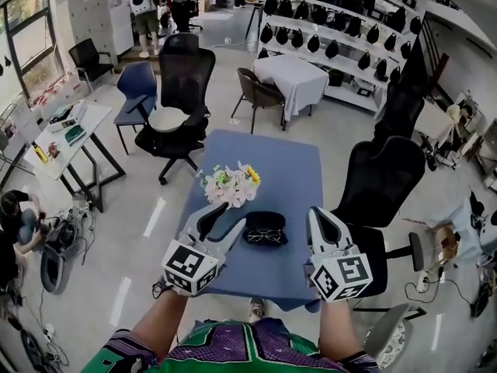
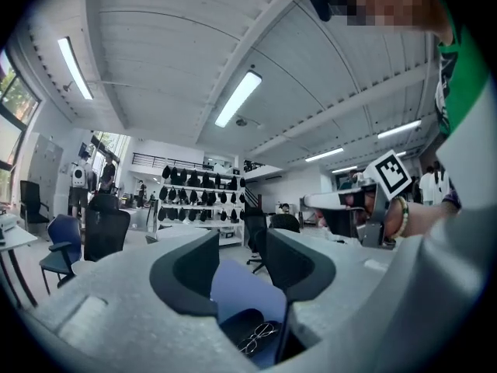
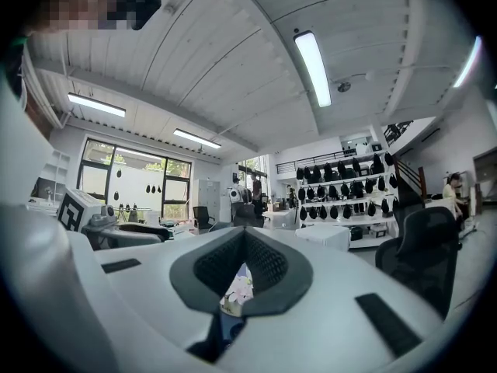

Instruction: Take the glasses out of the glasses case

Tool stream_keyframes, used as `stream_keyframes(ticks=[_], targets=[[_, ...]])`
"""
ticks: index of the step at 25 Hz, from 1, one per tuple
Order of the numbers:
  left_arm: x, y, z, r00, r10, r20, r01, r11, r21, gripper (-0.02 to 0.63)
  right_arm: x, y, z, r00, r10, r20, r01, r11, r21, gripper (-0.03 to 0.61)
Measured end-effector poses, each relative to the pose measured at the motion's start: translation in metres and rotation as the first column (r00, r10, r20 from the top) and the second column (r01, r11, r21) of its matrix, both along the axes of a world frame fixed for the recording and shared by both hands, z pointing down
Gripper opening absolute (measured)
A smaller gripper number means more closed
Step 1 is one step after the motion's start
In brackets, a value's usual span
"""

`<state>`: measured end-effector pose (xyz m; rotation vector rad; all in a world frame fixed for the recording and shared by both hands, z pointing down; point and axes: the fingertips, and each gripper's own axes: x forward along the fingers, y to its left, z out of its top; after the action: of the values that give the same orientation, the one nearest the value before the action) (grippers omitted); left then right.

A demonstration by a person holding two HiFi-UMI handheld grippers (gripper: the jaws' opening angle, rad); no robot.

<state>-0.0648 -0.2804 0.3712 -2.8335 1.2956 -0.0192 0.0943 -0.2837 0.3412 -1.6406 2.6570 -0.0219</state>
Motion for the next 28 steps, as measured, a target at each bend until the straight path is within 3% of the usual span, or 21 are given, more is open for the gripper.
stream_keyframes(ticks=[5, 14, 28], targets=[[0.017, -0.012, 0.033, 0.994, 0.024, 0.107, -0.021, 0.999, -0.028, 0.187, 0.003, -0.006, 0.011, 1.0, -0.003, -0.006, 0.003, 1.0, -0.025, 0.003], [0.05, -0.032, 0.092, 0.974, 0.064, 0.219, -0.042, 0.994, -0.105, 0.187, 0.015, -0.016, 0.041, 1.0, -0.01, -0.013, 0.008, 0.996, -0.09, 0.003], [0.093, -0.056, 0.202, 0.944, 0.148, 0.294, -0.05, 0.947, -0.317, 0.187, 0.034, -0.037, 0.077, 1.0, -0.024, -0.018, 0.021, 0.984, -0.175, 0.003]])
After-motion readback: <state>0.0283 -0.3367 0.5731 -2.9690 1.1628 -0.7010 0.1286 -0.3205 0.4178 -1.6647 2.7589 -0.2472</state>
